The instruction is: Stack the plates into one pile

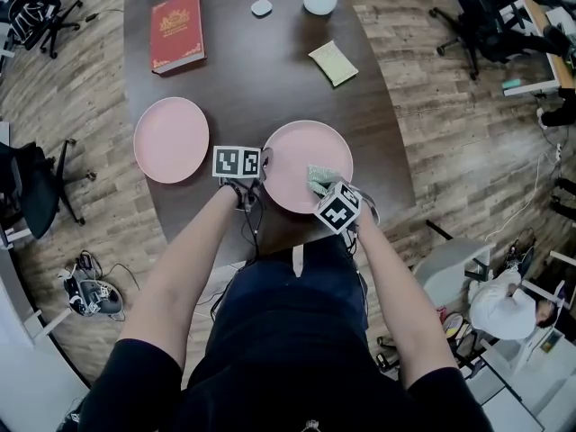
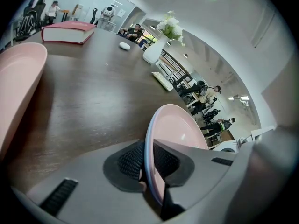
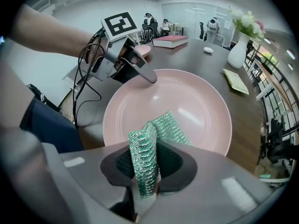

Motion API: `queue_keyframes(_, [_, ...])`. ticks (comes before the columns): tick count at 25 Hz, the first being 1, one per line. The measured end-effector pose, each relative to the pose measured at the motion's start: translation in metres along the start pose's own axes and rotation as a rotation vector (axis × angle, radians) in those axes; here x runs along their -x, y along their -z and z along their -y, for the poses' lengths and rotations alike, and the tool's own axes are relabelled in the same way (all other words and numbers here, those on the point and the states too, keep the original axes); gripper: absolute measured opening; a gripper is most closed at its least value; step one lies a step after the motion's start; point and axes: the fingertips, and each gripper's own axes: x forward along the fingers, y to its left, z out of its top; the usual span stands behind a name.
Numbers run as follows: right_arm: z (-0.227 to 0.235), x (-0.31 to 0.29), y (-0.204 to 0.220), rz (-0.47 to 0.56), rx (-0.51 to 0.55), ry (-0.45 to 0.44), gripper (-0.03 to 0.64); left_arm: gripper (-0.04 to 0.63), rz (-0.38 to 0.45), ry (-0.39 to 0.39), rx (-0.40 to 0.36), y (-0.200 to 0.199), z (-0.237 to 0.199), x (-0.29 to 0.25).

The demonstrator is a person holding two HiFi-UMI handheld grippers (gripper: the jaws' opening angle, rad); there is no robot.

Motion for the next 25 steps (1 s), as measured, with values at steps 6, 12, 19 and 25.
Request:
queue_keyframes(6, [-0.024,-0.002,-0.007,0.022,-0.091,-0.081,0.084,0.038,-0.003,-0.005,0.001,0.001,-0.002,0.001])
queue_keyframes(12, [-0.043,-0.007,-0.016,0.047,-0.112,-0.129,0.084,0.04,0.0,-0.009,0.022,0.001,-0.003,0.001])
queue_keyframes(19, [-0.059,-0.012,-0.032,0.075,-0.138,-0.157,0.084,0.041,0.003,-0.008,0.046,0.001,-0.004,0.002])
queue_keyframes(25, [-0.071,-0.02,-0.05,0.111,-0.173,-0.193,0.084,0.043,0.006,-0.008,0.052,0.001,-0.004,0.002])
